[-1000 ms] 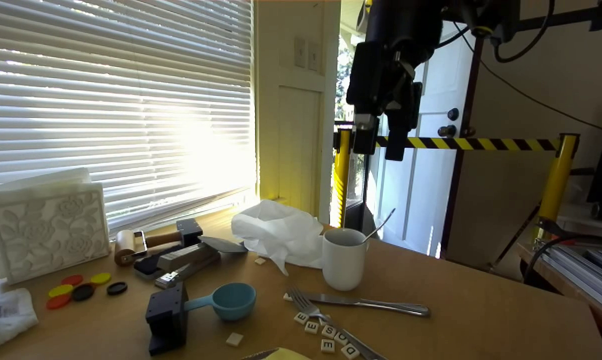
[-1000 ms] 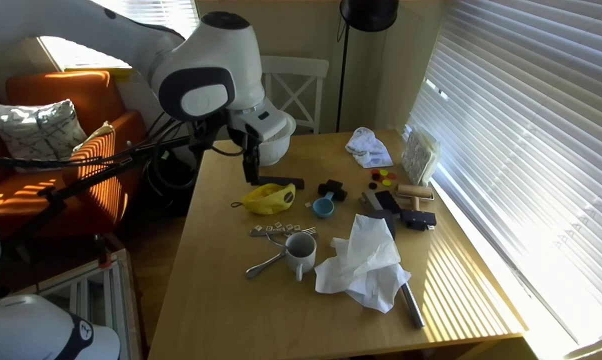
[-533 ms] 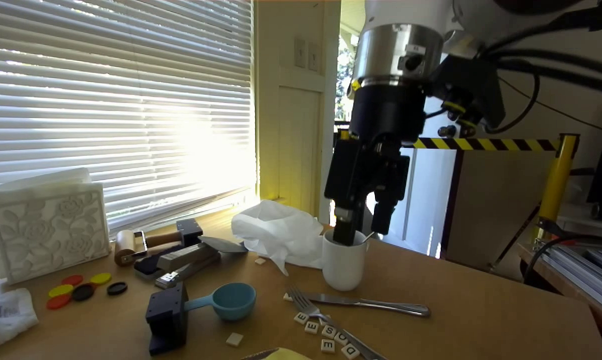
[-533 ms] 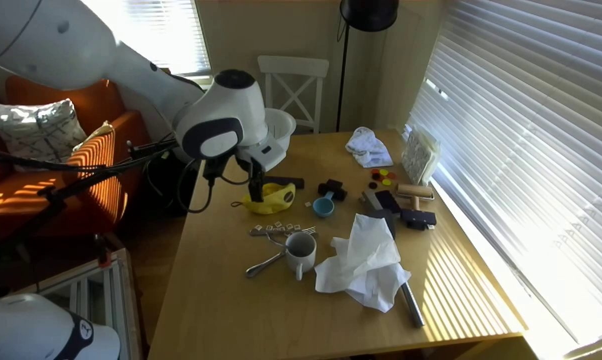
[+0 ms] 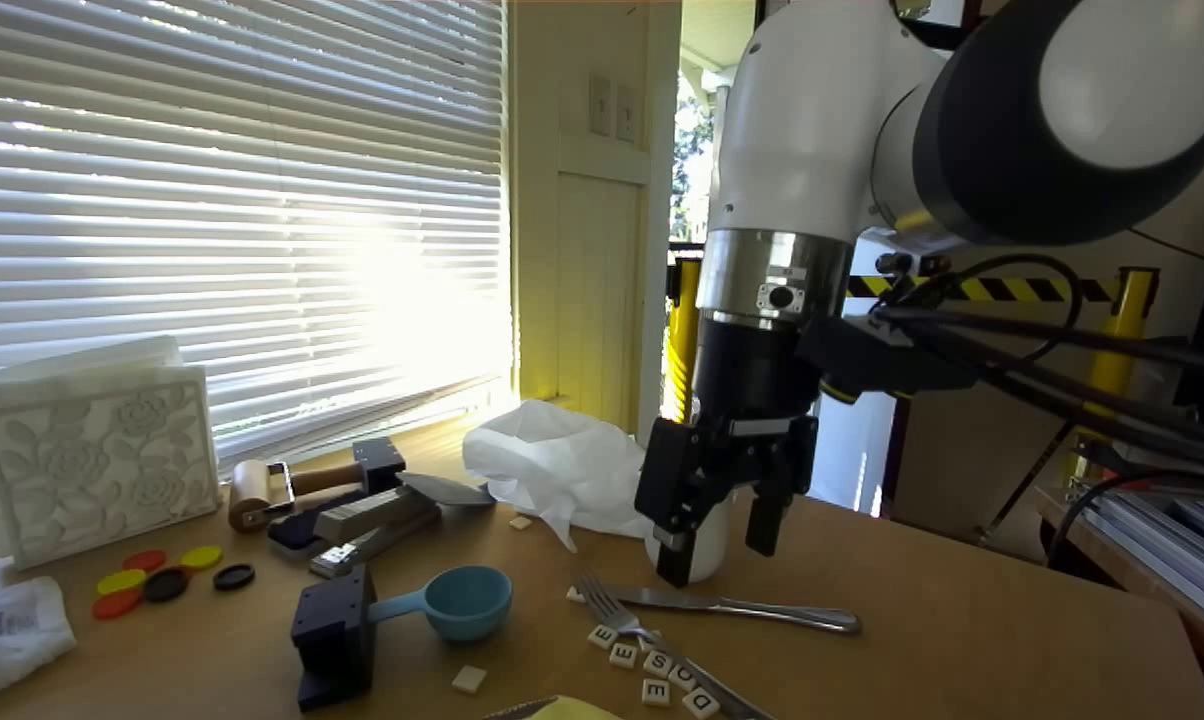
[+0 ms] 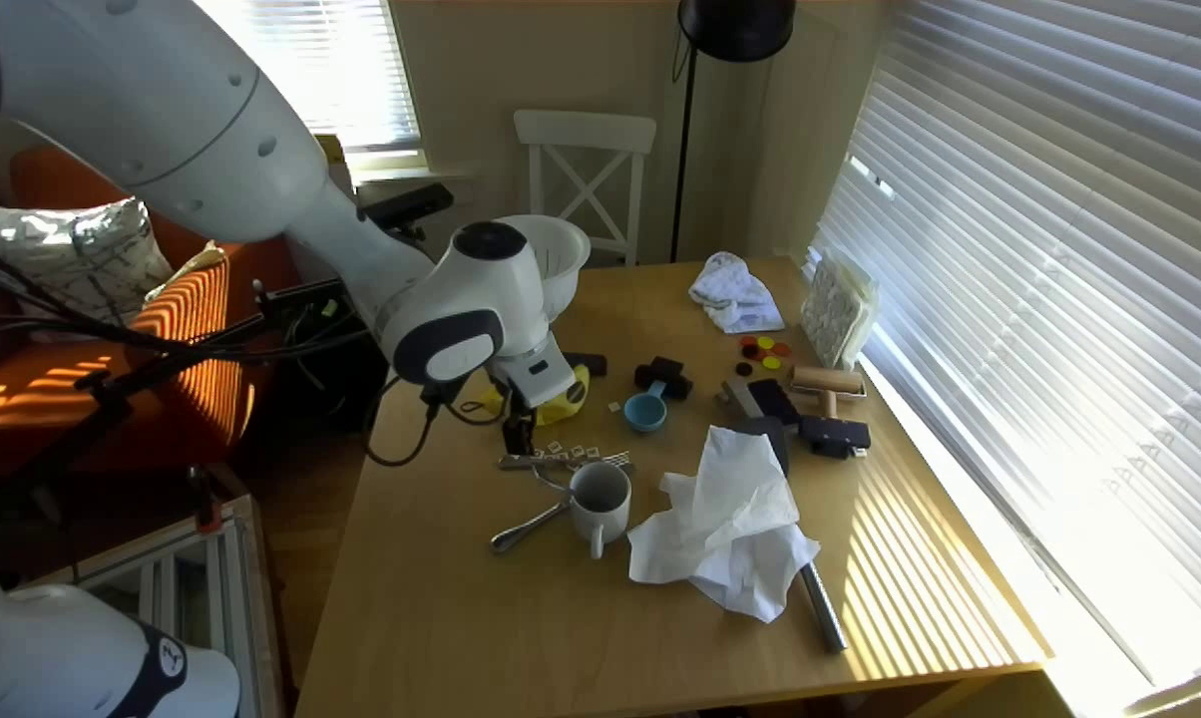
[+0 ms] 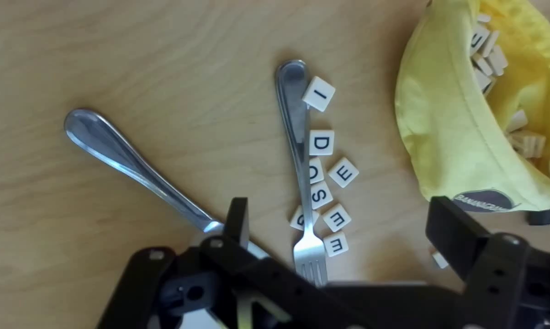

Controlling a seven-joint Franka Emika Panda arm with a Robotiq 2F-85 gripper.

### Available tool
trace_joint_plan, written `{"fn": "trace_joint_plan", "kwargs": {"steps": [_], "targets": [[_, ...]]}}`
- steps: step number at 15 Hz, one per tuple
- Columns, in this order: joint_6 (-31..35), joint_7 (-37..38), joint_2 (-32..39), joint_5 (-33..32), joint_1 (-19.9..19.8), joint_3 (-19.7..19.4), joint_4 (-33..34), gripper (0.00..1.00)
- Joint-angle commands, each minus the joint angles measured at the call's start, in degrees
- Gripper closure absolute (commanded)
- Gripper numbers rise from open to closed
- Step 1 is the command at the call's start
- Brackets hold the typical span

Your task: Move the fork to the right

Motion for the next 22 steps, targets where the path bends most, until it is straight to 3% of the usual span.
{"fn": "trace_joint_plan", "kwargs": {"steps": [1,2,3,8,11,17,20,22], "targets": [[0.84,6.3,5.35,-4.38,4.83,-4.56,3.37,0.0],[-1.31,4.71,6.28,-4.42,4.65,-4.58,4.55,0.0],[0.06,2.66,3.3,-2.11,3.52,-3.37,1.5,0.0],[-0.17,2.66,5.79,-2.42,4.28,-4.26,3.41,0.0],[0.48,0.87,8.54,1.67,1.97,-2.32,6.47,0.0],[0.3,1.19,12.09,1.66,2.02,-3.99,9.65,0.02],[0.07,1.28,13.72,1.46,2.23,-4.6,10.8,0.11],[-0.13,1.31,14.69,1.32,2.45,-4.91,11.5,0.31]]}}
